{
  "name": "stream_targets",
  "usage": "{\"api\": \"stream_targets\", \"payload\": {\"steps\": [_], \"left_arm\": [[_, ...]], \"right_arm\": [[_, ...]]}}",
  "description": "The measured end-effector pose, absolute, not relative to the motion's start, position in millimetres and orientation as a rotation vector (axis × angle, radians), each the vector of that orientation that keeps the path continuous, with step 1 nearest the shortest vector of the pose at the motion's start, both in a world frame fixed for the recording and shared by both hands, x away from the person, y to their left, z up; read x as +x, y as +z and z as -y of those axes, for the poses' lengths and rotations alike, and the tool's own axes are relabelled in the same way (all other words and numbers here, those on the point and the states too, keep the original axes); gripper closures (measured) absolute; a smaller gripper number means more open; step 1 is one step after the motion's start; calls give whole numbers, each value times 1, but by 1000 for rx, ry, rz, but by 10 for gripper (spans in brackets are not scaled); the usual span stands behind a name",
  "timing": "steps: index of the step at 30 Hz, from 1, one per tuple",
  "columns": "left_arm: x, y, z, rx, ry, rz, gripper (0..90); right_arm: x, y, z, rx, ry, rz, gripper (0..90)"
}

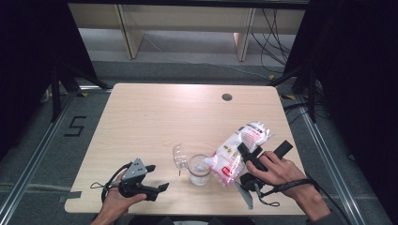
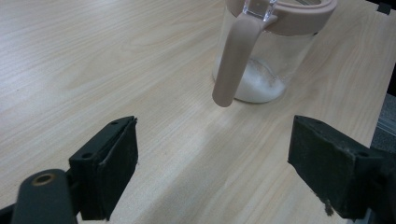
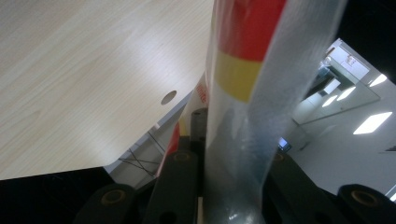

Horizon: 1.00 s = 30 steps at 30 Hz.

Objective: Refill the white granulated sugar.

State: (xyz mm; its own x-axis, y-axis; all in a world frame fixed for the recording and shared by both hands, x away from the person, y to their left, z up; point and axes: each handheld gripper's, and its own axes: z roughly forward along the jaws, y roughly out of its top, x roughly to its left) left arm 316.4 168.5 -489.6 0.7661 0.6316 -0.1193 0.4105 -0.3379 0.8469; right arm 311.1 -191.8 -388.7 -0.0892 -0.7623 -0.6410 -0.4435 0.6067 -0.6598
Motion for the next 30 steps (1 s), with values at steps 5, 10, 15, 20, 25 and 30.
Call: {"api": "stream_targets", "payload": {"steps": [5, 10, 15, 20, 25, 30], "left_arm": [[315, -489, -168, 1965, 276, -812, 155], [315, -489, -168, 1965, 275, -810, 155], [315, -490, -168, 1963, 277, -808, 155], [315, -489, -168, 1968, 271, -809, 155], [316, -489, -169, 1977, 287, -785, 155], [315, -489, -169, 1969, 276, -803, 155]], "right_arm": [[311, -388, 192, -1002, -357, -1729, 825], [310, -387, 192, -998, -353, -1727, 825], [310, -387, 191, -1000, -347, -1732, 825], [310, -387, 191, -1000, -336, -1724, 826], [309, -385, 190, -1004, -353, -1719, 826], [310, -384, 190, -1003, -359, -1723, 826]]}}
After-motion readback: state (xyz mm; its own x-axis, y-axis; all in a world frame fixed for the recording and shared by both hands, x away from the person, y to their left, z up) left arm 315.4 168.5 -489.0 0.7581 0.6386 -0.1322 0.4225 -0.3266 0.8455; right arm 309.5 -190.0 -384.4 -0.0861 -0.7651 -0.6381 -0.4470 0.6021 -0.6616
